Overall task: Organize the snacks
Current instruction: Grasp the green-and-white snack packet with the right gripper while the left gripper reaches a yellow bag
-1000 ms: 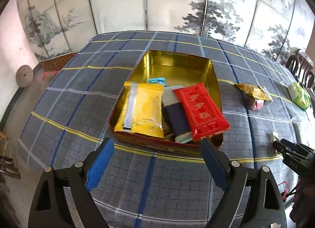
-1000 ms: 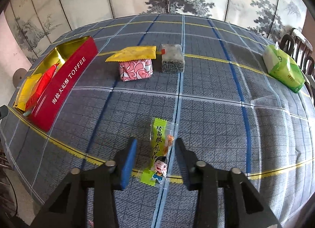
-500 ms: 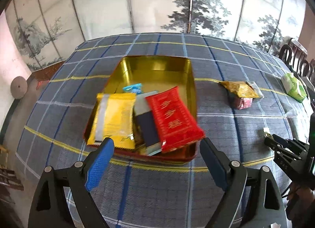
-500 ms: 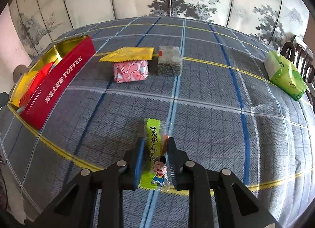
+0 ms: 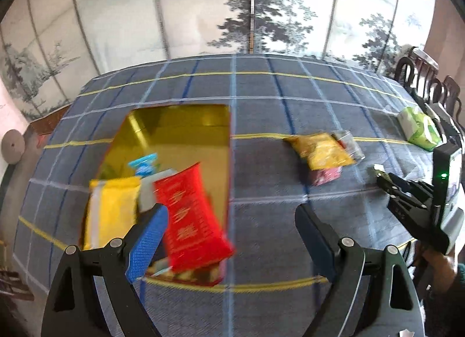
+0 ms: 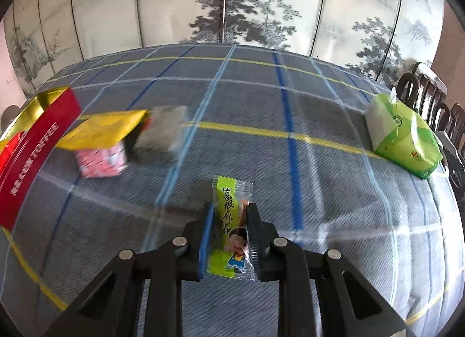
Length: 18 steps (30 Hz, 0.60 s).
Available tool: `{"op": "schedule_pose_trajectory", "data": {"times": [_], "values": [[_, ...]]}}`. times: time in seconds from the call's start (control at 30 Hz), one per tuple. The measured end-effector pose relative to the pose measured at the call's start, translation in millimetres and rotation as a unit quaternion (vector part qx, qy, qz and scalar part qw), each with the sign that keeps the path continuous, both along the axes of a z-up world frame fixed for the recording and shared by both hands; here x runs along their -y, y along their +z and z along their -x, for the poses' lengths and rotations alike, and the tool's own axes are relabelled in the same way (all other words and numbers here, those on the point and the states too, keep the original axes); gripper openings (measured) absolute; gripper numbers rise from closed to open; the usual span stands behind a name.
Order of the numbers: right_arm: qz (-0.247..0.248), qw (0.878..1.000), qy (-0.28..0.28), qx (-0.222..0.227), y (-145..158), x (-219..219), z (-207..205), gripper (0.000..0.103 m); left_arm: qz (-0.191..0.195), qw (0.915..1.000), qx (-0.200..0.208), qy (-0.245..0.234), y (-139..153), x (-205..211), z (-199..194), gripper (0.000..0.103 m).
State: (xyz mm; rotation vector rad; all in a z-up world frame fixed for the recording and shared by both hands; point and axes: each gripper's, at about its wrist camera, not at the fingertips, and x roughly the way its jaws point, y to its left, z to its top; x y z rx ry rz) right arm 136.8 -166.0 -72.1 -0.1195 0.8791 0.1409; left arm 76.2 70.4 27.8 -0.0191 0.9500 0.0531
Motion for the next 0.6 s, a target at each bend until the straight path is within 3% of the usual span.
{"op": "schedule_pose_trajectory", "data": {"times": [0.17, 0.6], "values": [[-0.005, 1.000, -0.016, 0.004, -1, 20, -14, 0.023, 0.004, 0.9996, -0.006, -0.028, 0, 24, -25, 0.088], [-0.025, 0.999, -0.029, 0.004, -3, 38, -23, 0.023, 0.091, 0.9914, -0.068, -0.064, -11, 60, -96, 0.100]]}}
